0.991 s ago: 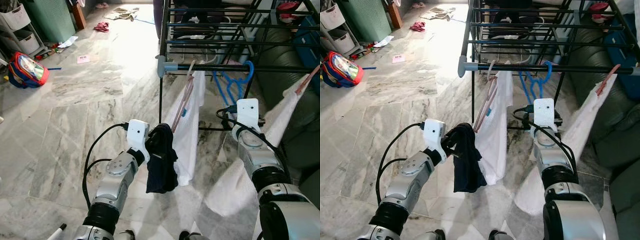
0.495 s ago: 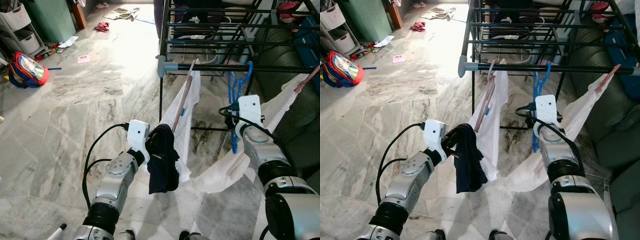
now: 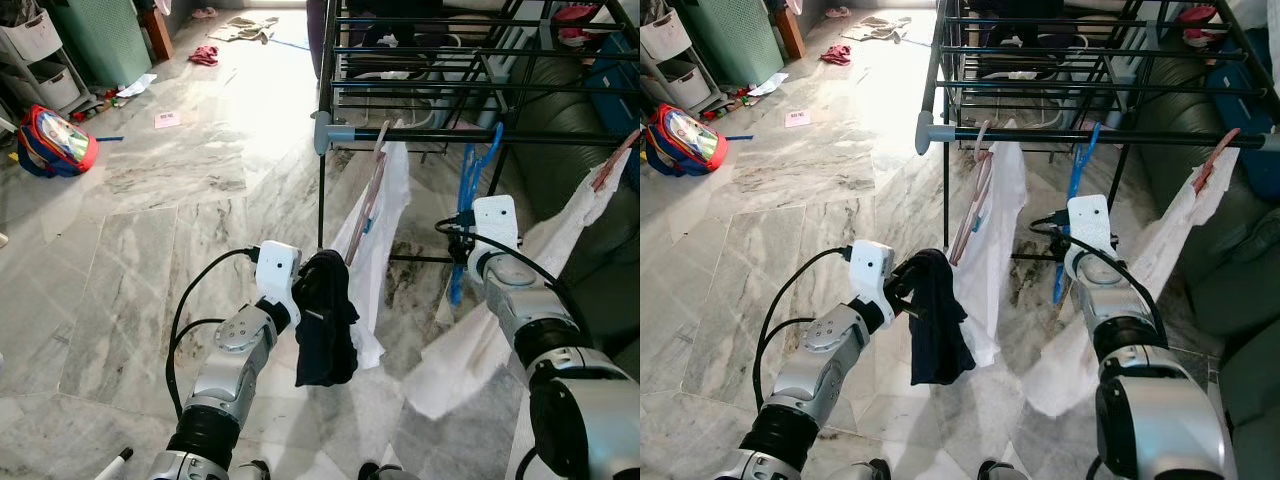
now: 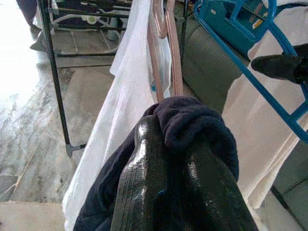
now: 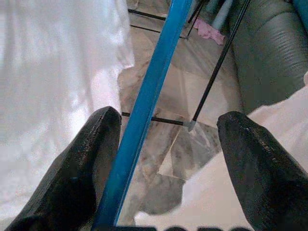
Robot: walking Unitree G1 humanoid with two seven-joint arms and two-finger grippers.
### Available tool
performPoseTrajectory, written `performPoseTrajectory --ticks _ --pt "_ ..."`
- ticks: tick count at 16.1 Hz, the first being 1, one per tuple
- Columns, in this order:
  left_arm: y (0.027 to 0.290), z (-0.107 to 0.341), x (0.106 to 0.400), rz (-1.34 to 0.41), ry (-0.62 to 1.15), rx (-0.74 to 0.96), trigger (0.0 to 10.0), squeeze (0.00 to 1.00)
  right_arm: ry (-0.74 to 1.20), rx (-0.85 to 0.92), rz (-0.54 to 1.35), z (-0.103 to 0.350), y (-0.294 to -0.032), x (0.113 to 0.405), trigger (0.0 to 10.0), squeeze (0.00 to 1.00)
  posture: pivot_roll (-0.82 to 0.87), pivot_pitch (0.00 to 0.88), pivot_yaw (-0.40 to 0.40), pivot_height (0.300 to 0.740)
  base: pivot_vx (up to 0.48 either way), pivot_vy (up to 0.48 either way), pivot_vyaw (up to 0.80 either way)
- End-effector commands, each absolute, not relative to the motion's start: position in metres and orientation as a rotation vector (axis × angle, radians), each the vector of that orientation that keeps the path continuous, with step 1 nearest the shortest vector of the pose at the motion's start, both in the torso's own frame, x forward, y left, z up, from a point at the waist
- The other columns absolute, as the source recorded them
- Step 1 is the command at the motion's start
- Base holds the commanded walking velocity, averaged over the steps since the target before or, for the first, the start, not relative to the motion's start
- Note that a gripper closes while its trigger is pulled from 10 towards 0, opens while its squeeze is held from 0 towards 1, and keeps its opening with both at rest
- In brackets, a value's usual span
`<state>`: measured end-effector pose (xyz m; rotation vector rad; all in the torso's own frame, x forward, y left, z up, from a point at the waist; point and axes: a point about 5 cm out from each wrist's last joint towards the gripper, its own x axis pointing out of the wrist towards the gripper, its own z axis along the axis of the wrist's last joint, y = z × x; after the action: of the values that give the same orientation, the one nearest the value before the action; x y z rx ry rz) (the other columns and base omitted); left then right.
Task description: Hang hanger
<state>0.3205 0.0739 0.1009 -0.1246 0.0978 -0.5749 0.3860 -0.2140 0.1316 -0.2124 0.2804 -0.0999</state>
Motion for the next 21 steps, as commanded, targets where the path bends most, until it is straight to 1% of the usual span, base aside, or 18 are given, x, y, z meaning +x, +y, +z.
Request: performPoseTrajectory --ticks 1,4,5,6,15,16,18,20,21 --pt "0.072 0.101 0.321 -0.584 0.103 -0.110 10.0 0.00 0.286 -0.194 -0.117 0.133 -0.216 0.387 10.0 0.00 0.06 0.163 0.022 0.740 0.000 0.000 0.00" --pt "0.073 0.100 0.320 -0.581 0.107 -0.105 10.0 0.00 0.274 -0.195 -0.148 0.136 -0.222 0.387 10.0 0.00 0.06 0.163 0.026 0.740 0.000 0.000 0.00" --pt "0.073 0.100 0.320 -0.582 0.109 -0.103 10.0 0.00 0.271 -0.183 -0.148 0.136 -0.223 0.387 10.0 0.67 0.06 0.163 0.027 0.740 0.000 0.000 0.00" --pt "0.074 0.100 0.320 -0.583 0.111 -0.100 10.0 0.00 0.266 -0.165 -0.155 0.136 -0.225 0.386 10.0 1.00 0.06 0.162 0.028 0.740 0.000 0.000 0.00" --pt "0.072 0.101 0.322 -0.591 0.117 -0.090 10.0 0.00 0.230 -0.182 -0.218 0.147 -0.235 0.388 10.0 1.00 0.06 0.159 0.037 0.740 0.000 0.000 0.00" --pt "0.073 0.100 0.322 -0.589 0.119 -0.089 10.0 0.00 0.218 -0.188 -0.208 0.149 -0.233 0.389 10.0 0.97 0.06 0.160 0.036 0.740 0.000 0.000 0.00" --pt "0.073 0.099 0.321 -0.588 0.123 -0.088 10.0 0.00 0.222 -0.185 -0.181 0.147 -0.227 0.390 10.0 0.89 0.06 0.162 0.034 0.740 0.000 0.000 0.00" --pt "0.073 0.098 0.321 -0.587 0.125 -0.088 10.0 0.00 0.218 -0.188 -0.158 0.149 -0.223 0.391 10.0 0.60 0.06 0.162 0.033 0.740 0.000 0.000 0.00" --pt "0.073 0.098 0.321 -0.586 0.125 -0.089 10.0 0.00 0.216 -0.188 -0.152 0.151 -0.221 0.393 10.0 0.44 0.06 0.163 0.033 0.740 0.000 0.000 0.00"
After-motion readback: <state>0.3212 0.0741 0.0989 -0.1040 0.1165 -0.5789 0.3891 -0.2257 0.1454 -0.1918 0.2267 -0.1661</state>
